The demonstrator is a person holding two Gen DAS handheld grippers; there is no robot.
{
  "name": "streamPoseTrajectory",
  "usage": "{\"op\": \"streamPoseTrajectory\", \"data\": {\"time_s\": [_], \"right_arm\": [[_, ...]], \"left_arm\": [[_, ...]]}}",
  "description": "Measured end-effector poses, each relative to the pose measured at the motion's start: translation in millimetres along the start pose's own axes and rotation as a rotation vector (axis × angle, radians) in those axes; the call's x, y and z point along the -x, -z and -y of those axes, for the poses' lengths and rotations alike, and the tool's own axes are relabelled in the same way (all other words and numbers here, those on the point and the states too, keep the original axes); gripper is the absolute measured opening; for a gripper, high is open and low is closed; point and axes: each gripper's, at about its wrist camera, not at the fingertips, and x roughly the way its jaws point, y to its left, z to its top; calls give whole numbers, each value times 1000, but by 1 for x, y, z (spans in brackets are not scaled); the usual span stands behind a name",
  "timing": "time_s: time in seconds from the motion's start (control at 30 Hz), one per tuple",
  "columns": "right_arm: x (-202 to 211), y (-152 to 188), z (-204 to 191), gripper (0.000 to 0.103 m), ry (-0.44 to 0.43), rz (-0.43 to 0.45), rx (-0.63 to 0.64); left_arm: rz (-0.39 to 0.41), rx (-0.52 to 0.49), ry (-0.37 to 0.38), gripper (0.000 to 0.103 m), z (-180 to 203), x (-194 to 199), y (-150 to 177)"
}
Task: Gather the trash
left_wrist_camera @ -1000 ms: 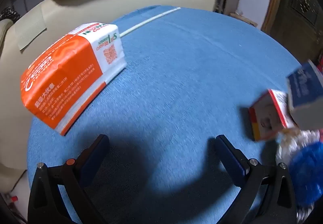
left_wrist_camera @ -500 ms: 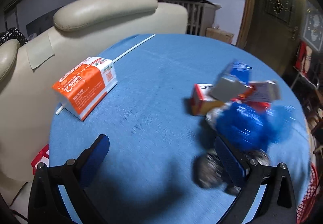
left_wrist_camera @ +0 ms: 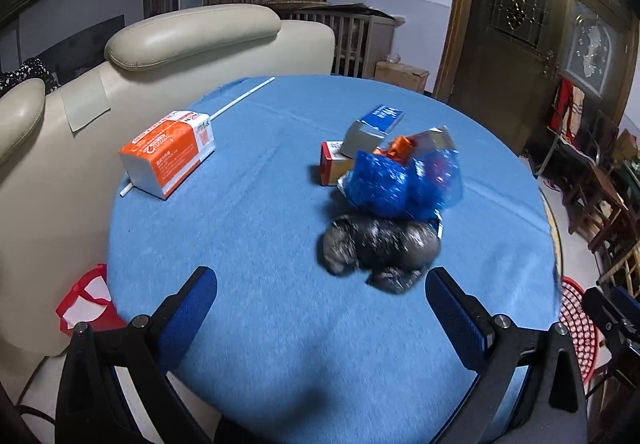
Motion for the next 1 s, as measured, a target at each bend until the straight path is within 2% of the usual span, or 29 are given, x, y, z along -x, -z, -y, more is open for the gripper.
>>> {"op": "streamPoseTrajectory", "data": {"time_s": [0.23,1.0], "right_arm": [[16,19,1,103,-29,-2,-36],[19,24,11,103,-23,7,-76]], "left_arm": [[-9,-23,0,103,6,7,13],[-32,-64,-1,103,13,3,24]]}}
